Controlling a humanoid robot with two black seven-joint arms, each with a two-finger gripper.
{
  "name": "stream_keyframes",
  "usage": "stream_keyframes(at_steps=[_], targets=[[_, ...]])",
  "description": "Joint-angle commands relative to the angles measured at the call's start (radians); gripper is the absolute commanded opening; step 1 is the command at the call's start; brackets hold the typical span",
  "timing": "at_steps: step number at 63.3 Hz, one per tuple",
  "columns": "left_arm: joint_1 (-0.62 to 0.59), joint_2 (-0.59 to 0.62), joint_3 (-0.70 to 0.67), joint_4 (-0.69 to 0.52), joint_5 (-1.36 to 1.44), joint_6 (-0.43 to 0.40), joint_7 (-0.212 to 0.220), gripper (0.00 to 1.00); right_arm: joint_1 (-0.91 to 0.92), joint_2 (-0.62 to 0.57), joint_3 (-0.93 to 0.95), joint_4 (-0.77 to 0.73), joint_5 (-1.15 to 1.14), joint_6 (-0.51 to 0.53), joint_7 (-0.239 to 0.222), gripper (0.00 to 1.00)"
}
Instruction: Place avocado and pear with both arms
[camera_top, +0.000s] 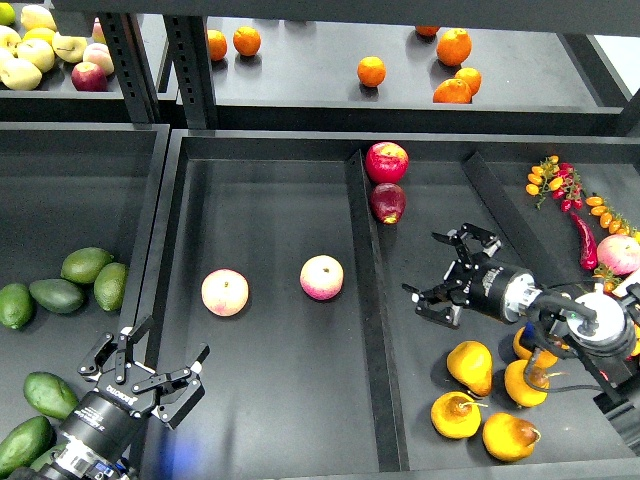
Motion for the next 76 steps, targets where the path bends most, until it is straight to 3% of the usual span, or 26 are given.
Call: stream_keyframes(at_steps=[1, 10, 35, 55, 67, 76], targets=[[0.006, 0.000, 0.000, 0.000, 0.000, 0.000, 0.000, 0.99, -0.019, 0.073, 0.074, -0.022, 0.002, 0.006, 0.000, 0.99], [0.009, 0.000, 0.000, 0.000, 0.001, 0.000, 0.000, 0.99, -0.042, 0.179, 0.175, -0.032, 0.000, 0.020, 0.000, 0.99], [-0.018, 0.000, -0.002, 0.043, 0.006, 0.000, 0.000, 0.99, -0.117, 0.179, 0.272, -0.065, 0.005, 0.195, 0.000, 0.99], [-0.196, 0.000, -0.025, 0.227, 0.008, 0.000, 0.000, 0.99, -0.226, 0.179, 0.250, -0.139, 0.052, 0.365, 0.000, 1.00], [-0.310, 0.000, -0.025, 0.345, 0.008, 0.000, 0.000, 0.99, -0.244, 0.179, 0.226, -0.194, 0.063, 0.374, 0.000, 1.00], [-0.347, 0.000, -0.025, 0.364, 0.008, 0.000, 0.000, 0.99, -0.244, 0.179, 0.190, -0.179, 0.166, 0.403, 0.000, 1.00]])
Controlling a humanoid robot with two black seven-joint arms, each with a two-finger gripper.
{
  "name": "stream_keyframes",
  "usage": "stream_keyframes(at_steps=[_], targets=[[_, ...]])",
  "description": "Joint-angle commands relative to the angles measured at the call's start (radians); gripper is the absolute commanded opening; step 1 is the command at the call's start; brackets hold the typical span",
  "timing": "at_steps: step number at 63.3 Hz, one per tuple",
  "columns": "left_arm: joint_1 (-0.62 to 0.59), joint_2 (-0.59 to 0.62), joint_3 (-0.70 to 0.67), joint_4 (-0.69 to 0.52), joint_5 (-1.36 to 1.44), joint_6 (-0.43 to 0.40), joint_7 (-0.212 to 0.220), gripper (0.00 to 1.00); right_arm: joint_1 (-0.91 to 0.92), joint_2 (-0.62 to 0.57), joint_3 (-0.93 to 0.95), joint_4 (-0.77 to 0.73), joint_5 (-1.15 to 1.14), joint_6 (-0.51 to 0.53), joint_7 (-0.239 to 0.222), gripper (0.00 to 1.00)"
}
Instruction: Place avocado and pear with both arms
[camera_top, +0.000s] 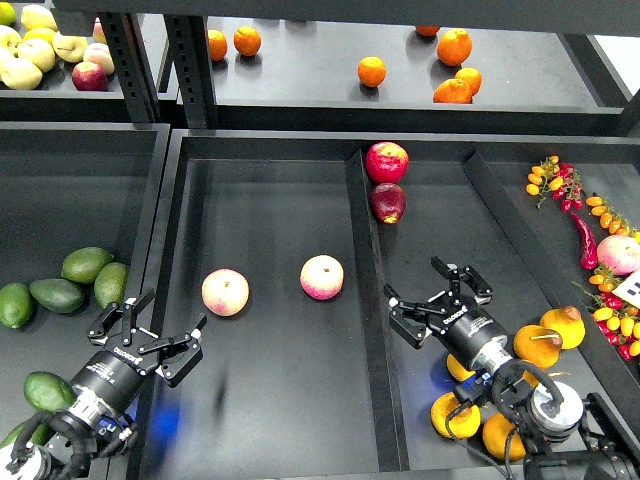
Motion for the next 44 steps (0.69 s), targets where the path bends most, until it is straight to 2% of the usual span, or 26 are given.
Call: stream_keyframes(at_steps=[1, 3, 7, 15, 16, 21, 32, 38, 44], targets=[[-0.029, 0.000, 0.000, 0.012, -0.002, 0.000, 0.000, 0.99, -0.001, 0.000, -0.025, 0.012, 0.090, 0.035, 0.000, 1.00], [-0.035, 0.000, 0.000, 0.006, -0.002, 0.000, 0.000, 0.99, -0.001, 0.000, -0.034, 0.018, 0.116, 0.063, 0.004, 1.00], [-0.046, 0.000, 0.002, -0.004, -0.002, 0.000, 0.000, 0.99, -0.001, 0.000, -0.052, 0.041, 0.132, 0.079, 0.042, 1.00], [-0.072, 0.000, 0.002, -0.027, -0.002, 0.000, 0.000, 0.99, 0.004, 0.000, -0.062, 0.089, 0.133, 0.079, 0.096, 1.00], [-0.081, 0.000, -0.004, -0.052, -0.002, 0.000, 0.000, 0.99, 0.010, 0.000, -0.060, 0.130, 0.133, 0.074, 0.117, 1.00], [-0.094, 0.000, -0.023, -0.106, -0.002, 0.000, 0.000, 0.99, 0.011, 0.000, -0.060, 0.198, 0.133, 0.049, 0.145, 1.00], [-0.106, 0.000, -0.061, -0.235, 0.000, 0.000, 0.000, 0.99, 0.015, 0.000, -0.049, 0.340, 0.133, -0.003, 0.180, 1.00], [-0.098, 0.000, -0.075, -0.301, 0.000, 0.000, 0.000, 0.99, 0.008, 0.000, -0.040, 0.376, 0.132, -0.020, 0.205, 1.00], [-0.069, 0.000, -0.078, -0.359, 0.003, 0.000, 0.000, 0.99, -0.019, 0.000, -0.039, 0.380, 0.133, -0.023, 0.210, 1.00]])
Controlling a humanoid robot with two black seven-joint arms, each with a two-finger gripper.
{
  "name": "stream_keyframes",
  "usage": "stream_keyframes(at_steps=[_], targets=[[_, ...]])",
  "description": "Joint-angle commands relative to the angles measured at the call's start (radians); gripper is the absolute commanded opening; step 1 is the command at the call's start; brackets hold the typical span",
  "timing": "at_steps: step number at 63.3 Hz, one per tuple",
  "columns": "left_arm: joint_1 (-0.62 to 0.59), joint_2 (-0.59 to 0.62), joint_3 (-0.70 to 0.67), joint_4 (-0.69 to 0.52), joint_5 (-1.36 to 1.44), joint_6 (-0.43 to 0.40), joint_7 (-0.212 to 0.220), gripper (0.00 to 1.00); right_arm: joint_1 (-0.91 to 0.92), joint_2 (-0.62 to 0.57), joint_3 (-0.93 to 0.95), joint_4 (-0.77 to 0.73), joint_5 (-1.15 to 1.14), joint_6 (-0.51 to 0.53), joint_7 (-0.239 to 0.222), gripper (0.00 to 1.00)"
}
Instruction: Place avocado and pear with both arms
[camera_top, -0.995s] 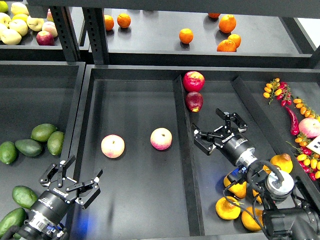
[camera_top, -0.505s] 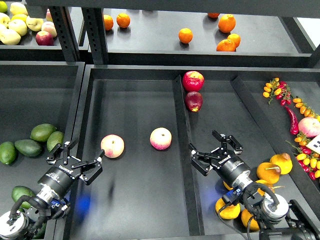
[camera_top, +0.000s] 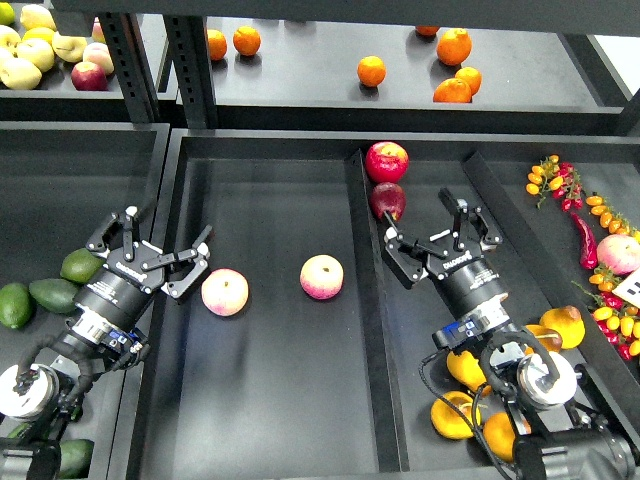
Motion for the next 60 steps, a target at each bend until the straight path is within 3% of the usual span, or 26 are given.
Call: stream_keyframes(at_steps=[1, 7, 30, 40, 60], targets=[[0.035, 0.000, -0.006, -0.074, 0.005, 0.000, 0.000, 0.99, -0.033, 0.000, 0.002, 0.015, 0.000, -0.008, 0.010, 1.00], [0.087, 0.000, -0.009, -0.126, 0.042, 0.000, 0.000, 0.99, -0.092, 0.000, -0.012, 0.027, 0.000, -0.003, 0.010, 1.00], [0.206, 0.000, -0.003, -0.125, 0.082, 0.000, 0.000, 0.99, -0.229, 0.000, -0.015, 0.033, 0.002, 0.038, 0.009, 1.00], [0.226, 0.000, 0.004, -0.122, 0.084, 0.105, 0.000, 0.99, -0.229, 0.000, -0.020, 0.035, 0.000, 0.038, 0.009, 1.00], [0.226, 0.000, 0.038, -0.126, 0.082, 0.200, 0.000, 0.99, -0.229, 0.000, -0.018, 0.038, 0.003, 0.061, 0.004, 1.00]])
